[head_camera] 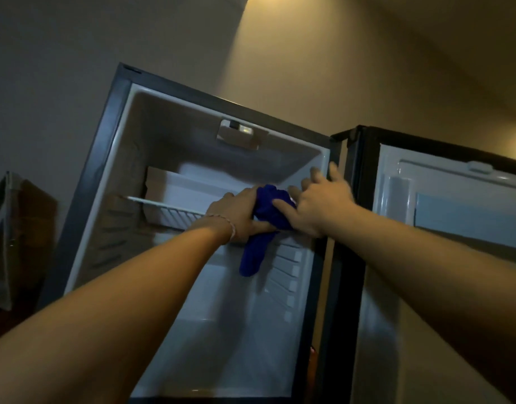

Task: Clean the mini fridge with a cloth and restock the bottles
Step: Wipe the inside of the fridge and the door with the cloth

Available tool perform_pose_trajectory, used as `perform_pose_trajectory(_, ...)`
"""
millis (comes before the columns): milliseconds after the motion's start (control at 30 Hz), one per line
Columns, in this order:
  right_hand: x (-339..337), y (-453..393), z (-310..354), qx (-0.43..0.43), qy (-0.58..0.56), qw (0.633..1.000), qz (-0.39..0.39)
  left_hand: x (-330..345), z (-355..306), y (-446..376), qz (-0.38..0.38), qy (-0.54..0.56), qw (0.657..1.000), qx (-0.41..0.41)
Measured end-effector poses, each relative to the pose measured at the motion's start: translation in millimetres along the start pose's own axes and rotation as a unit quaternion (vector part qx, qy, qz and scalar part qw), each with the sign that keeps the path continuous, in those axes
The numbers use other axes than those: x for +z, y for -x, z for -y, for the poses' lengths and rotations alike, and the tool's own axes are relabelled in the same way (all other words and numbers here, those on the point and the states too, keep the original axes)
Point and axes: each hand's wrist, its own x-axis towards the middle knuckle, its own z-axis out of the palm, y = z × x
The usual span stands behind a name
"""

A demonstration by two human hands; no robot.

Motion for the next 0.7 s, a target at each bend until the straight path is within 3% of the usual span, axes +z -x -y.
perform_pose_trajectory(67,-15.0,12.1,-25.0,-0.006,0.096,0.995,-0.027,5.7,-10.6,-1.3,-0.023,0.001,1.000,-0.013)
perform_pose_trajectory(167,-34.1,29.4,-69.4,0.006,0.134,0.987,-0.088,11.4,-29.3,0.9,-0.062,0.012,0.998,-0.018)
perform_pose_trajectory(433,-26.2,39.6,-86.7,0.060,-0.055,0.989,-0.124,24.6,-74.4,3.8,-0.161,0.129,0.978,-0.042)
perform_pose_trajectory(700,-26.9,37.1,-82.4,0.081,-0.039,0.987,-0.133,39.0,-114.4,-4.6,-0.182,0.362,0.911,-0.080)
